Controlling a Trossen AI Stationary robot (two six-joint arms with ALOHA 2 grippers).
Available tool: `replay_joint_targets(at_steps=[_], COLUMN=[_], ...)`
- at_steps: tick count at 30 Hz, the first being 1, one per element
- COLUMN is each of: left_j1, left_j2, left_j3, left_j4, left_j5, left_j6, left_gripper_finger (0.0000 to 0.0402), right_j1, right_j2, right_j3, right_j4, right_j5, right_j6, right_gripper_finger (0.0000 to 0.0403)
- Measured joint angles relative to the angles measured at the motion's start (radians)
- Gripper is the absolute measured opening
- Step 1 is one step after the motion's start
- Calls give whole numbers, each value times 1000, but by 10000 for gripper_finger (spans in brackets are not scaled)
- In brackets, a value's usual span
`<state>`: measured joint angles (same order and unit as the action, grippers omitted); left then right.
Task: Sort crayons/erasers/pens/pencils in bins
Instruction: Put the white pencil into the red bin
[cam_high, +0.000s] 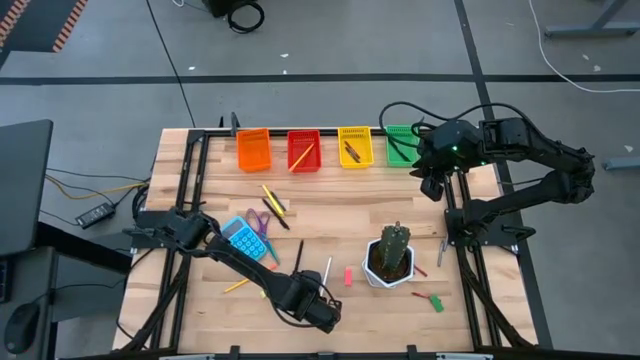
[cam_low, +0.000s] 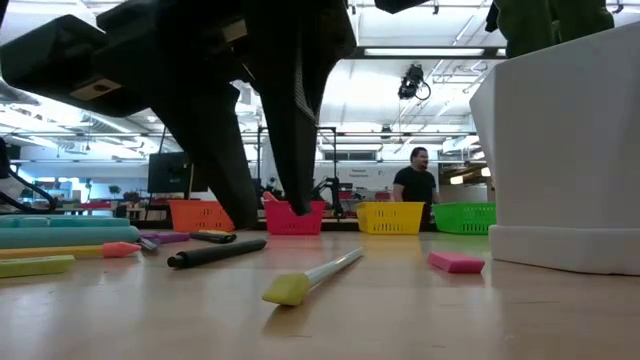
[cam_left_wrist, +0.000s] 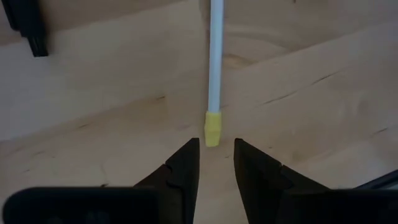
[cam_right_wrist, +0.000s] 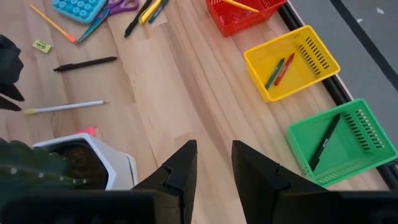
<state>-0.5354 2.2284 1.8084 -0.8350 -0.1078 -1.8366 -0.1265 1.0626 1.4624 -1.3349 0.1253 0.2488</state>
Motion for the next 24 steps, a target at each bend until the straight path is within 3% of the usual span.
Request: replay_joint_targets(at_steps=[9, 24], left_j1=[7, 20], left_j2=[47, 64], left_j3=[1, 2], left_j4=[68, 16], left_j5=[-2, 16], left_j6=[6, 20], left_gripper_finger=[105, 105], right_j1=[0, 0], right_j2=[0, 0], right_j3=[0, 0], right_j4=[-1, -3], right_j5=[0, 0], right_j6=[2, 5], right_gripper_finger=[107, 107])
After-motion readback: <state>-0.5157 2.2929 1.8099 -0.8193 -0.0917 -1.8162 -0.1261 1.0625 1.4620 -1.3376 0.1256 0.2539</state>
